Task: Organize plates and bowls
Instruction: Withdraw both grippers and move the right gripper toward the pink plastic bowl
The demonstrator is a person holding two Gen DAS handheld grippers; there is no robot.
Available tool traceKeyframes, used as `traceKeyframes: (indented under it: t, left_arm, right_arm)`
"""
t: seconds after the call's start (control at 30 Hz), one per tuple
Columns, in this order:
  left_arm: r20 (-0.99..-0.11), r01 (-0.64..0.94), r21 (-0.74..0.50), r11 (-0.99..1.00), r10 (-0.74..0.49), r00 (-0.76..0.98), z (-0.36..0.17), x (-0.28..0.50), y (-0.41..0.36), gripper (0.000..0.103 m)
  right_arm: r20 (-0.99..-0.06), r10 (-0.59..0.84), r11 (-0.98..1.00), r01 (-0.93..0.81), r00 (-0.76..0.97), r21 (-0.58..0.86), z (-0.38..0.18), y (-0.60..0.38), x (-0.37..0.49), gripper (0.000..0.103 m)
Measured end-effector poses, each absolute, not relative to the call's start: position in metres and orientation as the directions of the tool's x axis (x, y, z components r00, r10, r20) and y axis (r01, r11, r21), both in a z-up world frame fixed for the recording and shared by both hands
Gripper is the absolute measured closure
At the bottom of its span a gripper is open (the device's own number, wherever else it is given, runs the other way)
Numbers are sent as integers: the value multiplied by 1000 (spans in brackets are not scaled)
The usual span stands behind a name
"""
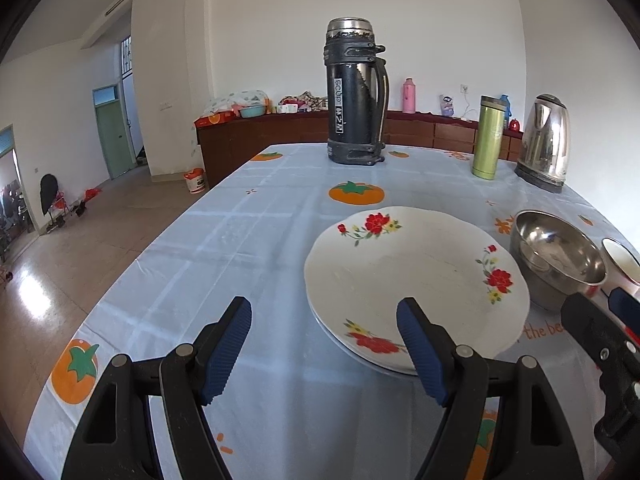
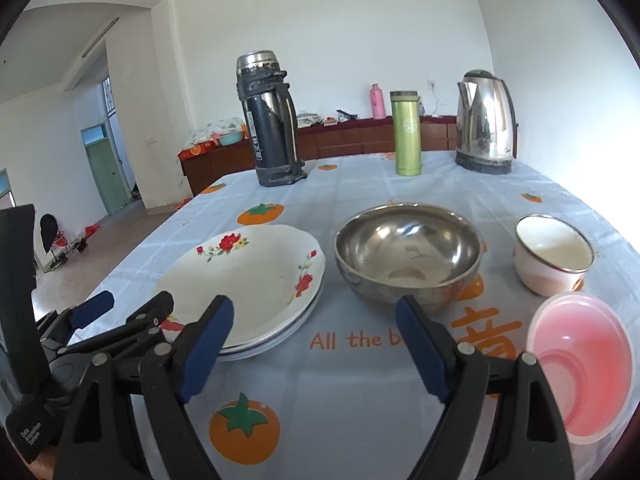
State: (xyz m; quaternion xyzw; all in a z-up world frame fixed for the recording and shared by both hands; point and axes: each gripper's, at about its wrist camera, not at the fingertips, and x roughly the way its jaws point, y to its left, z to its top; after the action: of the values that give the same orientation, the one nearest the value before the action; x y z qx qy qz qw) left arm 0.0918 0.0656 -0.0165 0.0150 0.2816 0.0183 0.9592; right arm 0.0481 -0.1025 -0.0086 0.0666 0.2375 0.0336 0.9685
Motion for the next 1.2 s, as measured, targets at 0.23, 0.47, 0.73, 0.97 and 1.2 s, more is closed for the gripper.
traceKeyframes:
  t: [0.23, 0.47, 0.73, 0.97, 1.2]
  left_arm:
    - [-542, -8, 33, 999, 25, 840, -17, 82, 56, 26]
    - [-528, 10, 30, 999, 7, 849, -15, 70, 46, 26]
    - [-519, 25, 40, 999, -1, 854, -14, 62, 36, 26]
    - [-512, 54, 63, 997, -15, 859, -14, 53, 21, 26]
    - [-511, 84, 75, 994, -35, 859, -13, 45, 5, 26]
  right_arm:
    - [-437, 76, 992, -23, 896, 125, -6, -108, 36, 18]
    - [-416, 61, 995, -25, 907, 92, -3, -109, 25, 18]
    - [-403, 49, 997, -18, 914, 80, -2, -115, 13, 18]
    - [-371, 23, 998, -1, 928, 60, 1, -122, -3, 18]
    - [-356, 10, 999, 8, 934, 51, 2, -129, -11, 17]
